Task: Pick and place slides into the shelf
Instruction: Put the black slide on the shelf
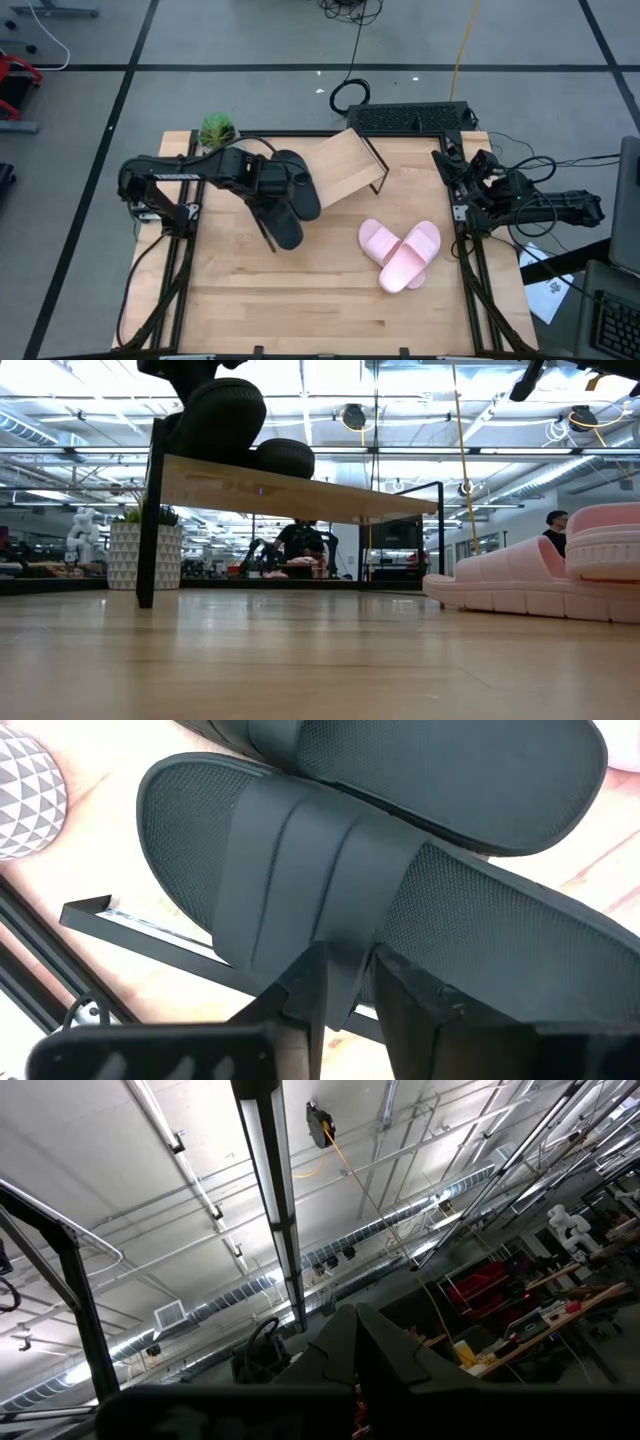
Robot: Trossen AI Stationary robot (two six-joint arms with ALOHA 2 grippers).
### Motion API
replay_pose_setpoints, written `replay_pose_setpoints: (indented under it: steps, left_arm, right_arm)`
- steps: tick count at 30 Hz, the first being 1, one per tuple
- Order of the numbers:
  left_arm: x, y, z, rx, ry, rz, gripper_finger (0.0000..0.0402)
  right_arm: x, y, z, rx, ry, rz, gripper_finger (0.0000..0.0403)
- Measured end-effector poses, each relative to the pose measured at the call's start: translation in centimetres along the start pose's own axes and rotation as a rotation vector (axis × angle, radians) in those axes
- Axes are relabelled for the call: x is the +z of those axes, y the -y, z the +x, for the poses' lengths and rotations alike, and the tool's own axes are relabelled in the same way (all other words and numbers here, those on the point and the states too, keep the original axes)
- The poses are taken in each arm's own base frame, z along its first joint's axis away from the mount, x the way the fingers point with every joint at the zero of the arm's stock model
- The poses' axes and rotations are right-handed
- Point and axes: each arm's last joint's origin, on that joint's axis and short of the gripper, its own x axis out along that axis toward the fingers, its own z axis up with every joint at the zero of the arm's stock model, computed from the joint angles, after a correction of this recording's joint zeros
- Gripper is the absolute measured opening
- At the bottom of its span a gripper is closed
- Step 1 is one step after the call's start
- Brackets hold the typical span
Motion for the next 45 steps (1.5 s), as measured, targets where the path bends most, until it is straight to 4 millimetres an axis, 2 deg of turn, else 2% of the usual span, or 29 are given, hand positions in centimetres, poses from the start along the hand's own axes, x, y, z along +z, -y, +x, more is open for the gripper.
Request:
replay_pose_setpoints:
  steps: [12,23,26,33,45]
  left_arm:
    - [0.9,1.3,2.2,0.067,-0.030,0.074,0.0103]
    - [0.8,1.0,1.9,0.050,-0.040,0.008,0.0103]
    - [0.8,1.1,1.9,0.049,-0.041,0.037,0.0088]
    - [0.8,1.0,1.9,0.057,-0.032,0.102,0.0008]
    - [0.7,1.2,1.9,0.089,0.006,0.144,0.0001]
  right_arm:
    - [0.0,0.0,0.0,-0.001,-0.003,-0.001,0.0000]
    - [-0.1,0.0,0.0,-0.003,-0.008,-0.002,0.0000]
    - [-0.1,0.0,0.0,-0.004,-0.011,-0.006,0.0000]
    - [-0.2,0.1,0.0,-0.010,-0.021,-0.013,0.0000]
    - [-0.2,0.1,0.0,-0.015,-0.023,-0.039,0.0000]
